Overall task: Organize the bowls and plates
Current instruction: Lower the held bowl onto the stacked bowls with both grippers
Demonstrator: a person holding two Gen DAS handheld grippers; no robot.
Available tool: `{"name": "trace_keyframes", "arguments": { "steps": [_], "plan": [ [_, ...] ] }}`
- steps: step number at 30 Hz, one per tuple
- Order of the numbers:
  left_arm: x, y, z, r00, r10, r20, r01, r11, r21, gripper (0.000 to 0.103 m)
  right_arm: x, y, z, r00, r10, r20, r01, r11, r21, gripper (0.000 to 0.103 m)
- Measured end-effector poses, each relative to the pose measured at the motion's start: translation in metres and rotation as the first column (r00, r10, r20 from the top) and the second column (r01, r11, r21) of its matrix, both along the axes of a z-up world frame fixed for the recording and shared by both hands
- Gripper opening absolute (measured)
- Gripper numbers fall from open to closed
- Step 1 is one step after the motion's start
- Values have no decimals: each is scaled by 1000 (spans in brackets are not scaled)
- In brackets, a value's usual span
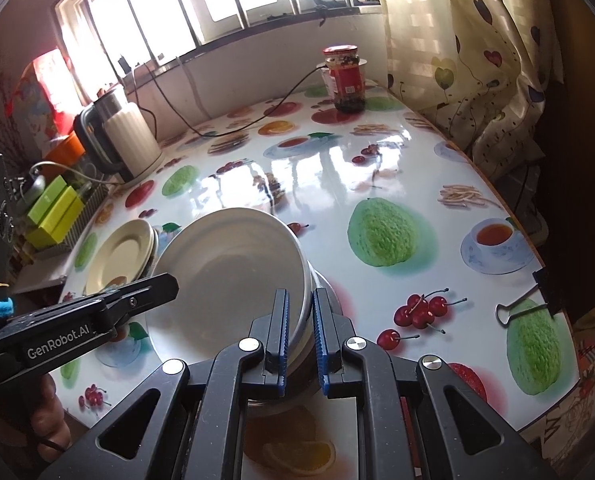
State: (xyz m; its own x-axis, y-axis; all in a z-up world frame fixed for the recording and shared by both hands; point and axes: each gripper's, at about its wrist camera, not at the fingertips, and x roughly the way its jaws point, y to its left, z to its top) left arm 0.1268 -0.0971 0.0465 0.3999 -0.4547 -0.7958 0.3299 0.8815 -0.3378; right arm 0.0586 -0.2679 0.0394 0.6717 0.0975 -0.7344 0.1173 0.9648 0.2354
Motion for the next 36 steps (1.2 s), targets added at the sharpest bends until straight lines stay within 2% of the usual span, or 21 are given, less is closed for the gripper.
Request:
{"name": "trace_keyframes", "arguments": {
  "steps": [17,26,30,36],
  "plan": [
    [1,-1,-3,1000,4,-19,-4,1000,2,11,5,-3,-1,1000,2,-18,-2,1000,-4,15],
    [2,3,-3,1000,9,-12,-9,1000,-23,11,6,-2,-2,1000,4,-15,-4,1000,-1,16],
    [1,4,-2,1000,-1,6,1,1000,-24,14,6,-3,-3,1000,-3,-5,3,1000,0,29],
    [-2,9,-1,999,6,47,-5,1000,-4,20,0,-4,1,1000,-1,27,1,1000,6,29]
  ]
}}
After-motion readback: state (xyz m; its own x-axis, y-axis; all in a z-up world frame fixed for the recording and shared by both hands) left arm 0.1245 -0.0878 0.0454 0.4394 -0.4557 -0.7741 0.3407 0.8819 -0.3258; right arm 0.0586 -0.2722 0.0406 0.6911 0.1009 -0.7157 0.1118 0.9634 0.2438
